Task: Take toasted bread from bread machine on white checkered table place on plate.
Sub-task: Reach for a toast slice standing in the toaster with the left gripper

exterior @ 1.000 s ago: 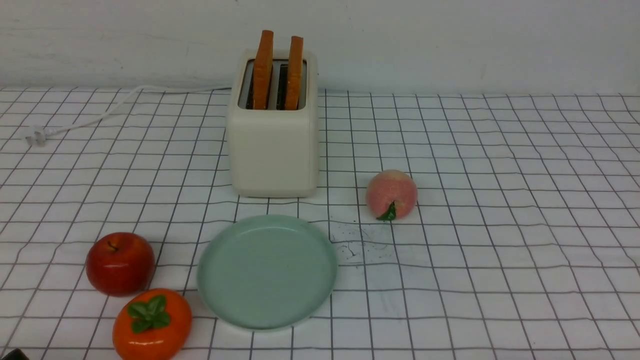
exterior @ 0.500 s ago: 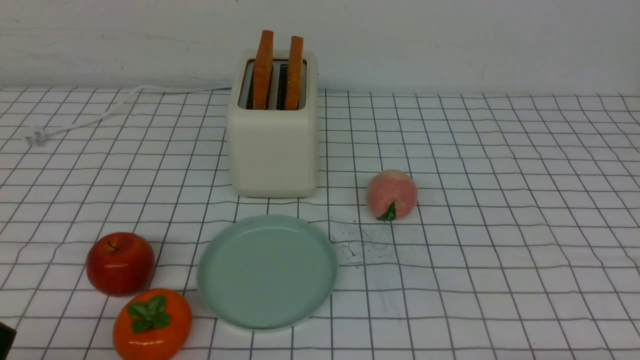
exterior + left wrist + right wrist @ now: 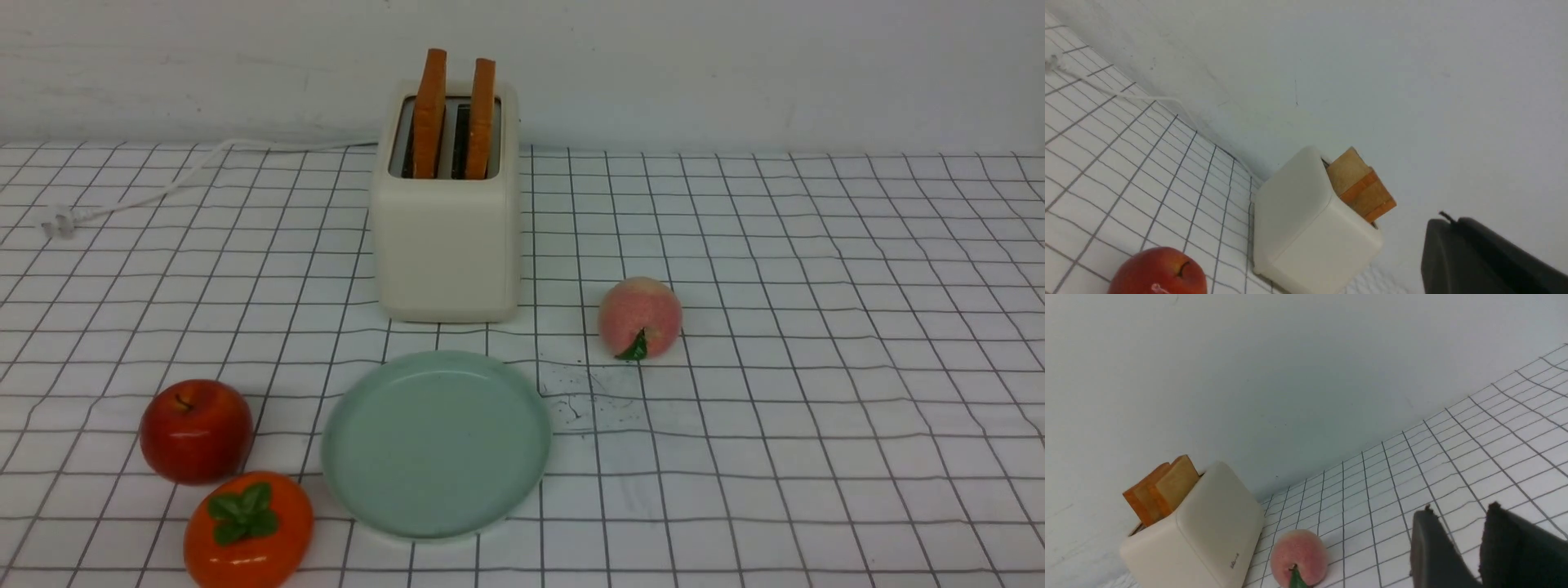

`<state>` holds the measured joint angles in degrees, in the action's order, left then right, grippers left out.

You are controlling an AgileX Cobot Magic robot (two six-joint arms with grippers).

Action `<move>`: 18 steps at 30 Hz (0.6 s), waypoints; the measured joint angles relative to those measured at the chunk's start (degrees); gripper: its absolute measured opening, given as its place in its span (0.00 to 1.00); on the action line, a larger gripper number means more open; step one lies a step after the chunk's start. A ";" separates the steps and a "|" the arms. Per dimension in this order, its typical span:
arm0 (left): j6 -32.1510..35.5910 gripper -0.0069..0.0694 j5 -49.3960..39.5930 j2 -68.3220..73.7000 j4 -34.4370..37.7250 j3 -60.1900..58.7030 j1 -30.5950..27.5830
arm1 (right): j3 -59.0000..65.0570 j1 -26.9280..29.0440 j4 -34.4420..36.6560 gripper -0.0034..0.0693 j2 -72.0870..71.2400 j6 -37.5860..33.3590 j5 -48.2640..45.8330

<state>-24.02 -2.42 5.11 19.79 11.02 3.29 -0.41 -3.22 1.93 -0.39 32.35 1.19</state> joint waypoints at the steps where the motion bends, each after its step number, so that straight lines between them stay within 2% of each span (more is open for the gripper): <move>1: 1.23 0.07 -1.39 2.46 -0.54 1.84 0.00 | -1.81 -0.49 -1.25 0.23 0.72 0.43 -1.19; 5: 8.02 0.07 -5.99 13.75 -2.45 11.19 0.00 | -12.56 -4.03 -7.48 0.08 8.05 1.01 -8.86; 7: 12.34 0.07 -8.36 21.72 -2.66 17.23 0.00 | -21.18 -7.69 -10.01 0.04 14.31 0.21 -18.34; 8: 12.71 0.07 -8.66 22.45 -2.66 17.23 0.00 | -21.98 -8.44 -10.15 0.03 14.89 -0.03 -19.39; 11: 19.33 0.07 -15.36 35.67 -2.76 28.34 0.00 | -35.25 -14.98 -10.69 0.03 24.70 -6.47 -38.64; 12: 19.70 0.07 -15.36 36.38 -2.76 28.93 0.00 | -35.88 -15.71 -10.63 0.03 25.17 -6.84 -39.62; 13: 22.29 0.07 -17.98 41.78 -2.53 32.90 0.00 | -40.68 -18.06 -10.32 0.03 28.63 -9.40 -46.47; 18: 28.05 0.07 -24.37 54.65 -0.52 44.88 2.06 | -50.29 -23.65 -8.83 0.04 35.16 -12.31 -56.52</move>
<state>4.03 -26.79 59.77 19.27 55.90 5.35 -50.70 -26.86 -6.90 34.76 20.04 -55.33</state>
